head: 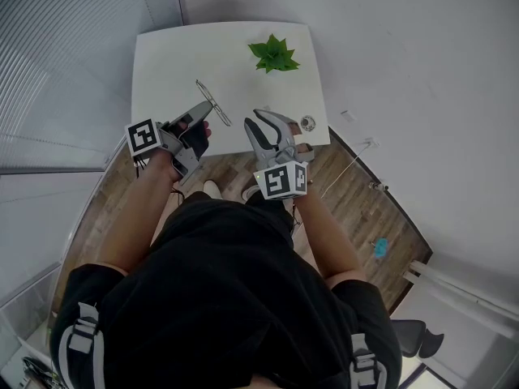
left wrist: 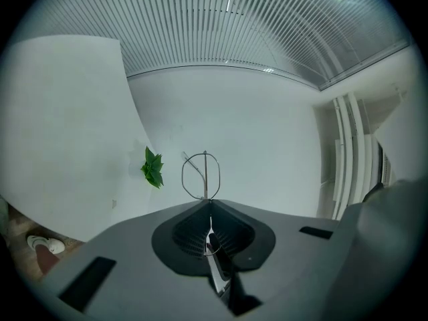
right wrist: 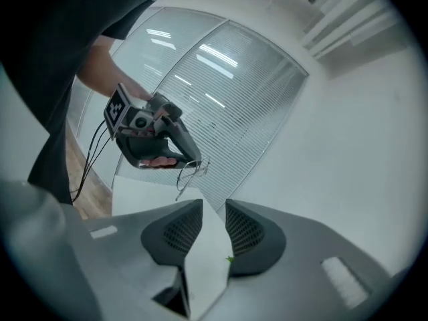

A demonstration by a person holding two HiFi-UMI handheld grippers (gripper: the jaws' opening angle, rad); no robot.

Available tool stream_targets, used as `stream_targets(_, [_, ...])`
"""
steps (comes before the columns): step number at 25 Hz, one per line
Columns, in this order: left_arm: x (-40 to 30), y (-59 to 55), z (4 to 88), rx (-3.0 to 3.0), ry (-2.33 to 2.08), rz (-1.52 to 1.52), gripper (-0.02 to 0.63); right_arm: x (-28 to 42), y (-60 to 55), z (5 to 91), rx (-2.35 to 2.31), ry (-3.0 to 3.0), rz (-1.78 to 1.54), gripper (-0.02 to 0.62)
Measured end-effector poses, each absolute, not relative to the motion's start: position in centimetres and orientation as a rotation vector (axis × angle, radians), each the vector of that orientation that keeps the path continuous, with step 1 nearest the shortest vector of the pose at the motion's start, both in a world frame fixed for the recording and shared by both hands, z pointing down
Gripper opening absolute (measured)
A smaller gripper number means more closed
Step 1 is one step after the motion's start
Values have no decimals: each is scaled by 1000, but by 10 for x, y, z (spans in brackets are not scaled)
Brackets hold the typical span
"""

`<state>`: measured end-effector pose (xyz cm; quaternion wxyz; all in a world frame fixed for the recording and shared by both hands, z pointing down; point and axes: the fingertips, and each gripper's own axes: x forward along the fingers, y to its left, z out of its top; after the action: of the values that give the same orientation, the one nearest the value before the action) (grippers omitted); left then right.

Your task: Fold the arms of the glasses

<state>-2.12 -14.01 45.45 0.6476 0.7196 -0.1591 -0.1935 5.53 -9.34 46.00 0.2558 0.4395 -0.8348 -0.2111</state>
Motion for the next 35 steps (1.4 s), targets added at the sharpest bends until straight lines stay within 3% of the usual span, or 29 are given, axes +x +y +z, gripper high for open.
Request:
stream_targets(8, [-22, -126, 452, 1629, -370, -442, 12, 66, -91, 425, 1353, -2498, -295, 86])
stream_targets(13, [-24, -130, 456, 1625, -372, -443, 14, 68, -95, 418, 1391, -2584, -190, 11])
stream_targets(35, [-20, -140, 462, 1618, -353, -431, 14, 90, -110, 426, 1539, -2666, 11, 11])
